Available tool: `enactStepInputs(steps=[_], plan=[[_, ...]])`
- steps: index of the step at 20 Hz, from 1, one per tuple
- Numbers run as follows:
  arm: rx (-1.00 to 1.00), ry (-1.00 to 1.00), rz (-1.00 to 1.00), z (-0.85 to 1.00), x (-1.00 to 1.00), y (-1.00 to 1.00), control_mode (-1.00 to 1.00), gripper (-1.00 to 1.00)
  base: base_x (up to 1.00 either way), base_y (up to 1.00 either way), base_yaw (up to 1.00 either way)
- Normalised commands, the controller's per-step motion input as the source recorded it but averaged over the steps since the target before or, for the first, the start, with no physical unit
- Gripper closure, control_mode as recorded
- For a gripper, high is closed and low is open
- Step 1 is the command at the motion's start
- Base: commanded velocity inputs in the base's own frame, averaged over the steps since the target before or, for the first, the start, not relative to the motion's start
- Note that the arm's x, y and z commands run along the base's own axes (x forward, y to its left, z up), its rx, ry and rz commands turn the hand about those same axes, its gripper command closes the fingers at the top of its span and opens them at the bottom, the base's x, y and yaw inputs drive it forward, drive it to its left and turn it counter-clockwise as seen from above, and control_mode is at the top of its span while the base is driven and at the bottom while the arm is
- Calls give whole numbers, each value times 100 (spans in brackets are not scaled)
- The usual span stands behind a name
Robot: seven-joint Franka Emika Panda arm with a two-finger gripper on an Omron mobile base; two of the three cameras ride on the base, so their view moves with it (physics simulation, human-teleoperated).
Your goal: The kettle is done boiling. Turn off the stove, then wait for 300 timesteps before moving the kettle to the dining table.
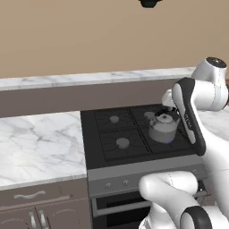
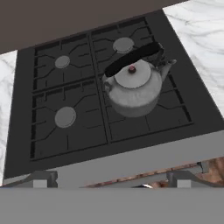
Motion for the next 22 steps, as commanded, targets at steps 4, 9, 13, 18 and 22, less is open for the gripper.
enactStepInputs(steps=[4, 9, 13, 18, 22], plan=[[5, -8, -12, -5, -35, -31, -100, -100, 0, 0, 0], [6, -8, -12, -3, -35, -29, -100, -100, 0, 0, 0], [7, -7, -11, -1, -33, -29, -100, -100, 0, 0, 0], [6, -6, -10, -1, -28, -23, -100, -100, 0, 0, 0], [2, -2, -7, -9, -24, -13, -100, -100, 0, 0, 0]])
